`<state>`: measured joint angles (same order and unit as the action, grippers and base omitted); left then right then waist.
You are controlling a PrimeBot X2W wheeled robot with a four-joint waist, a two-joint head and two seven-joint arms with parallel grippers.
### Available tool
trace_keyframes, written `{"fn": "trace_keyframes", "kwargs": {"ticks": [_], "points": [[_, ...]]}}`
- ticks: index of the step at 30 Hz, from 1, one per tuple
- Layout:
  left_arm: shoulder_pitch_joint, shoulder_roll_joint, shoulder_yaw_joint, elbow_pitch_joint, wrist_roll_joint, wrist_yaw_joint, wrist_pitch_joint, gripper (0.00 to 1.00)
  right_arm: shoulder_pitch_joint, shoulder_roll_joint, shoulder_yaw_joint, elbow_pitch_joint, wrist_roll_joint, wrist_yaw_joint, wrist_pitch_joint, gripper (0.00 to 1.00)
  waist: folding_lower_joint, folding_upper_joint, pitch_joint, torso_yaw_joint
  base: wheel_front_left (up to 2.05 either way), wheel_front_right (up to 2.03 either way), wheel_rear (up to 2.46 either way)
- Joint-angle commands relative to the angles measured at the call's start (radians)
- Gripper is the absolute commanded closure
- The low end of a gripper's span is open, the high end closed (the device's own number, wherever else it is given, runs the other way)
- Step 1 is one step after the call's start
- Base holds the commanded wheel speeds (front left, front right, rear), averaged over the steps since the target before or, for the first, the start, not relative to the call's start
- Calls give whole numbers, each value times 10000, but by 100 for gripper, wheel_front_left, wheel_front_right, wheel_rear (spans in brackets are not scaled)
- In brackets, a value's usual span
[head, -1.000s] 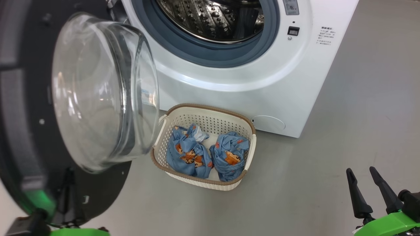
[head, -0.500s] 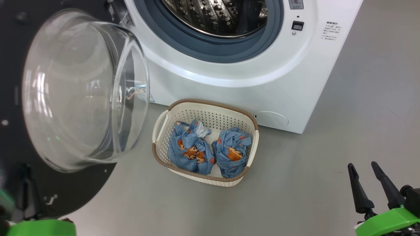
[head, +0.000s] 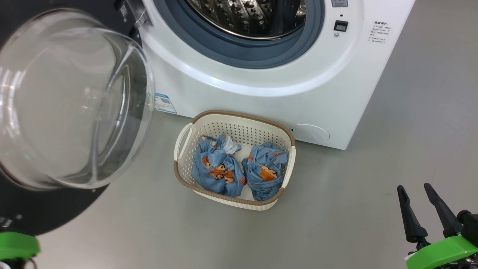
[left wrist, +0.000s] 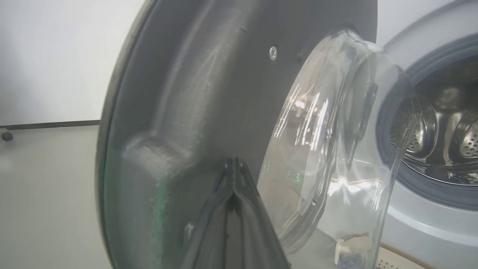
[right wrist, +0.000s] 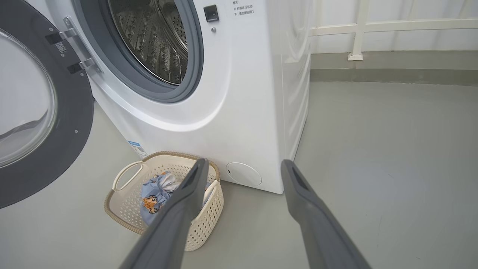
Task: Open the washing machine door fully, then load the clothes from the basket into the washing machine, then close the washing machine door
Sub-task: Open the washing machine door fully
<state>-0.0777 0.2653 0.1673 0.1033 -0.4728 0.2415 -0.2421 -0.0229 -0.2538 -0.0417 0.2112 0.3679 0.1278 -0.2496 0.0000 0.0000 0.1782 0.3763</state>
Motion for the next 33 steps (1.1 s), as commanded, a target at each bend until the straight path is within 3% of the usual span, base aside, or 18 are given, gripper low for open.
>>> {"fn": "trace_keyframes", "kwargs": {"ticks": [1,17,33], "points": [[-526,624,684,89,-94,38,-113,100,-218,-208,232,-216,-87,29,-122,0,0,0,12,-2,0,0,0],[-2692,2061,1750,3280,170,-858,-194,100,-563,-495,362,-361,-101,29,-122,0,0,0,788,-290,0,0,0],[-4877,2984,2682,6225,617,-1877,-196,100,-1157,-745,503,-491,-127,29,-122,0,0,0,1706,-684,0,0,0]]}}
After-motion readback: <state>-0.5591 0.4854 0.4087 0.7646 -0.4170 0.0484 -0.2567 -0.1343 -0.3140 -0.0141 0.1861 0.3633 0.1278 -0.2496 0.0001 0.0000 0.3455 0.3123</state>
